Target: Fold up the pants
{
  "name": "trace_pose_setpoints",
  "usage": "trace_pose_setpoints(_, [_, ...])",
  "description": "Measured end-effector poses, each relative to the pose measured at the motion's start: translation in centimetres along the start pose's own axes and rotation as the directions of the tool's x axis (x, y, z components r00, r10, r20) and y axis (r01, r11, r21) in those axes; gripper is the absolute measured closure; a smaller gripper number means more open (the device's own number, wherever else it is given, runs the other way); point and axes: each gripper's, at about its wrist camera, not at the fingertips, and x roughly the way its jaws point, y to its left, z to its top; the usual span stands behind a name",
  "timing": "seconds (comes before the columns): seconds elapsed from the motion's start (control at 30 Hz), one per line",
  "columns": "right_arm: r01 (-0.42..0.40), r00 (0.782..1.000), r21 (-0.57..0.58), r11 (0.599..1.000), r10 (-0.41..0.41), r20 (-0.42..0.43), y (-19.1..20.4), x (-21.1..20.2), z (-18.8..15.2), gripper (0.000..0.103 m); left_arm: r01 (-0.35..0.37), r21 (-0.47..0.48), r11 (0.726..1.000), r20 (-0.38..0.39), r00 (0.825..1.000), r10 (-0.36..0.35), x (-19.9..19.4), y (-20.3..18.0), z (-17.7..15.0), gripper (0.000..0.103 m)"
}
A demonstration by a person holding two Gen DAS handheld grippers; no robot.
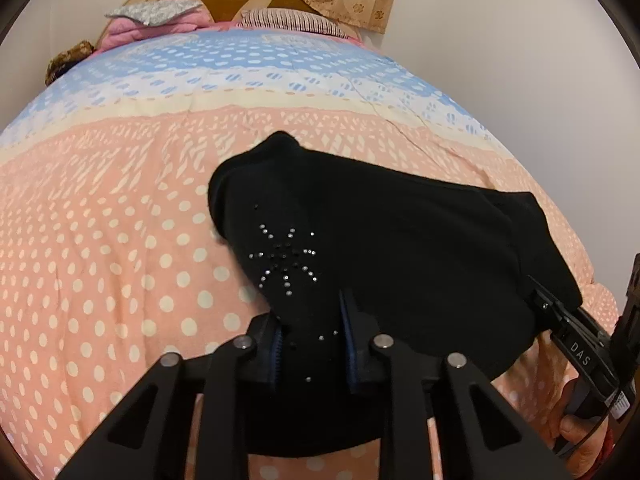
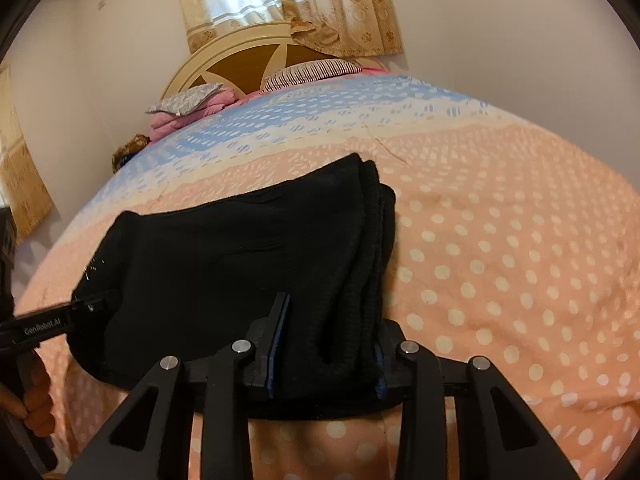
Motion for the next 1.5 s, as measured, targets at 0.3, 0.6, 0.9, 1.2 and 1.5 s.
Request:
trace_pose_setpoints(0.3, [0.068,0.997,-0.076,0.995,-0.066,0.037,1.5,-0.4,-0.2,0.071,-0.07,0.061,0.996,0.033,0.997,0.068,-0.2,-1.0,-0.1,0.081])
trace_pose_setpoints(0.6, [0.023,0.999,-0.01,1.0,-0.022,0.032,1.0,-0.7,-0.1,0.071,-0.081,0.058,0.995,0.036,0.996,0.079,-0.3,-0.9,-0.4,0.081])
trace_pose_setpoints(0.9, [-0.1,0.995,0.176,0.979,0.101,0.005,-2.2,-0.4,0.1,0.059,-0.082,0.041,0.996,0.026,0.996,0.081,0.2,-1.0,-0.4,0.081])
trace_pose_setpoints(1.2, [-0.053,0.998,0.161,0.986,0.056,-0.014,-2.1,0.4,-0.2,0.041,-0.072,0.025,0.997,0.022,0.997,0.071,0.3,-0.8,-0.5,0.08])
trace_pose_setpoints(1.5, [-0.01,1.0,-0.025,1.0,0.01,-0.007,0.9,-0.2,-0.4,0.069,-0.062,0.002,0.998,0.028,0.998,0.062,0.4,-0.6,-0.6,0.079])
